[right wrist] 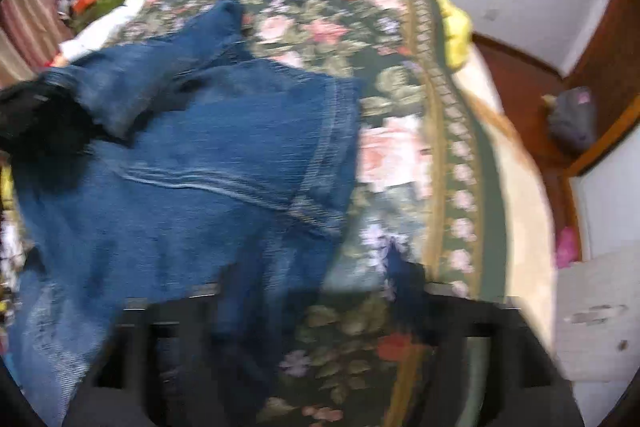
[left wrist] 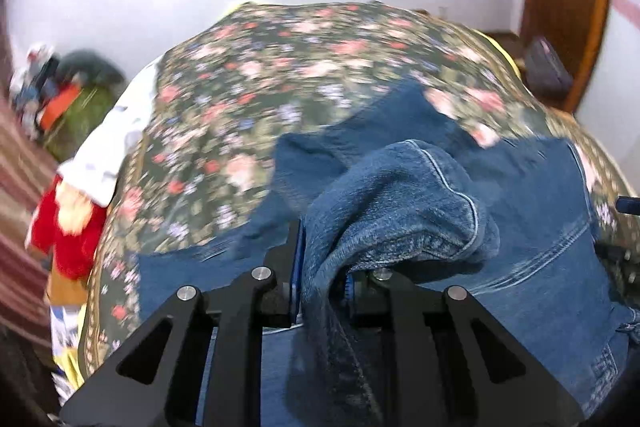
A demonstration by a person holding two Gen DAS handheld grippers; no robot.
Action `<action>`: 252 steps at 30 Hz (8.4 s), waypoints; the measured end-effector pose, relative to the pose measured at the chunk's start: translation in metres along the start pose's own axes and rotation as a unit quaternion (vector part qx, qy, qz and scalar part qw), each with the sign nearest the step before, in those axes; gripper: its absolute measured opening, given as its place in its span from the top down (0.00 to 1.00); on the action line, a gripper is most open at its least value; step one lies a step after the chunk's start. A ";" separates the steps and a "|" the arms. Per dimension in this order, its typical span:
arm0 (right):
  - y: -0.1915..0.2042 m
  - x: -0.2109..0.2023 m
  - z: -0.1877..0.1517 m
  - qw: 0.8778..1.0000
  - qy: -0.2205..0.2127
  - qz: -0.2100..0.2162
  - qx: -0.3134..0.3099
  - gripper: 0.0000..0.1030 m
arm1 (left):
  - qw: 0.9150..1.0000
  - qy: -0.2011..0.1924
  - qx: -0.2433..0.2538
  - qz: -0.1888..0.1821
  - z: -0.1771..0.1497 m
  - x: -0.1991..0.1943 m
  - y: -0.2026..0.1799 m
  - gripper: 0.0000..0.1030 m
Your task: Fold large clothes
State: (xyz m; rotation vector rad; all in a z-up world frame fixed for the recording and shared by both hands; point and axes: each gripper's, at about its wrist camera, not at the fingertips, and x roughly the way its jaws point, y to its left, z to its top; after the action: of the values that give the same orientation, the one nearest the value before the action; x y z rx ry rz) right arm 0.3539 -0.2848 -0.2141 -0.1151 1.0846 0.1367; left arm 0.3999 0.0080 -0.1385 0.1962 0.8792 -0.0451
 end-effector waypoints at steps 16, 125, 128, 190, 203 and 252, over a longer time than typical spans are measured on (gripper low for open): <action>-0.004 0.005 -0.005 0.999 0.029 0.019 0.035 0.13 | 0.960 0.113 -0.242 -0.088 -0.125 0.024 0.143 0.58; 0.058 0.038 0.047 0.993 0.089 0.065 -0.034 0.10 | 0.976 0.123 -0.177 0.027 -0.142 0.021 0.176 0.23; 0.053 0.025 0.040 0.995 0.078 0.046 -0.042 0.10 | 0.977 0.134 -0.162 0.033 -0.147 0.011 0.169 0.24; 0.067 -0.143 0.054 0.957 -0.182 0.216 0.071 0.84 | 0.948 -0.108 -0.282 -0.102 -0.122 -0.161 0.181 0.86; 0.068 -0.038 0.184 0.969 -0.157 0.162 0.099 0.85 | 0.928 -0.053 -0.364 -0.048 -0.054 -0.027 0.247 0.86; 0.100 -0.010 0.124 0.983 -0.056 0.154 -0.078 0.82 | 0.992 0.044 -0.115 -0.014 -0.048 -0.002 0.143 0.24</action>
State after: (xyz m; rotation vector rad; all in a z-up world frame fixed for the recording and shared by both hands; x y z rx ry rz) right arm 0.4405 -0.1671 -0.1508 -0.0776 0.9734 0.5022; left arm 0.3797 0.1577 -0.1448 -0.0297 0.9677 0.0380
